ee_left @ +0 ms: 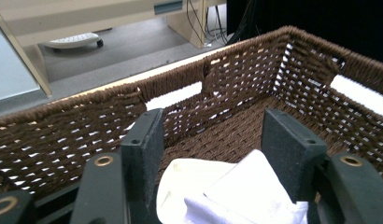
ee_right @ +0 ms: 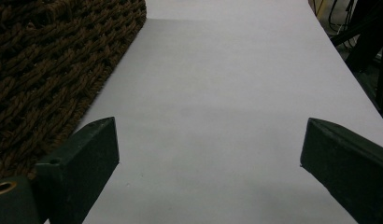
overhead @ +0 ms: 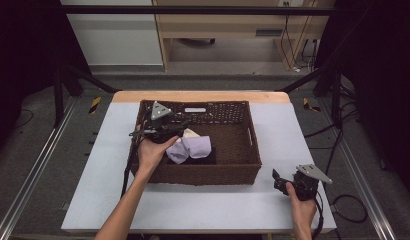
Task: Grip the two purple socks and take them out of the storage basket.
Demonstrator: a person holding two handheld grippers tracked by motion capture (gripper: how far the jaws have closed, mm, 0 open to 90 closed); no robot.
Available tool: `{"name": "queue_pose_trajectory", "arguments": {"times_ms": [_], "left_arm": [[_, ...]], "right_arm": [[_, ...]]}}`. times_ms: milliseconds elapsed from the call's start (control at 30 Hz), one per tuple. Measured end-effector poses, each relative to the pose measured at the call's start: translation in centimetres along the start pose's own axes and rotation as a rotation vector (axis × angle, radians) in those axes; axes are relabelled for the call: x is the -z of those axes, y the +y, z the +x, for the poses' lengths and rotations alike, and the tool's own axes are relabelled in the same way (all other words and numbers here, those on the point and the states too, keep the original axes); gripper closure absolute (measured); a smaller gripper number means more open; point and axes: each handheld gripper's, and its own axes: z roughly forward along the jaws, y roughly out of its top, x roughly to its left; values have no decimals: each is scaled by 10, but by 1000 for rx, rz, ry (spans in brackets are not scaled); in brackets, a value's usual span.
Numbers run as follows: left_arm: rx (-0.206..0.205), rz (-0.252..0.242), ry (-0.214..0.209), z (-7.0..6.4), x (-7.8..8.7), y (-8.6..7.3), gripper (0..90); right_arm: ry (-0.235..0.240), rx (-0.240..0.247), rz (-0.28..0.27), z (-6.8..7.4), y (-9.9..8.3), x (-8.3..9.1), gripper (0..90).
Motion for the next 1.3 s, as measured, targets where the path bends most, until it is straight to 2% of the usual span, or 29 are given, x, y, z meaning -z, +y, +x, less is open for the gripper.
{"name": "queue_pose_trajectory", "arguments": {"times_ms": [67,167,267,433,533,800,967,1067,1100,1200,1300], "left_arm": [[-6,7,7,0,-2,-1,391],[-7,24,-7,-1,-9,-7,380],[-17,57,-12,-3,-14,-14,368],[-27,77,-53,-7,-15,-19,365],[-54,120,-73,-10,-18,-22,352],[-79,184,-68,-13,-24,-24,348],[-66,221,-57,-13,-28,-25,366],[-73,293,-45,-14,-34,-25,380],[-73,293,-45,-14,-34,-25,378],[-122,356,-36,-20,-41,-27,368],[-133,378,-37,-22,-44,-27,371]], "right_arm": [[1,0,1,0,0,0,49],[1,-1,4,0,0,0,48],[1,-3,3,0,0,0,48],[-1,-3,3,0,0,0,48],[-3,-1,0,0,0,0,47],[-2,-1,5,0,0,0,47],[-2,-2,7,0,0,0,47],[-3,-2,7,0,0,0,47],[-3,-2,7,0,0,0,47],[-2,-1,7,0,0,-1,47],[-2,-3,7,0,0,-1,47]]}}
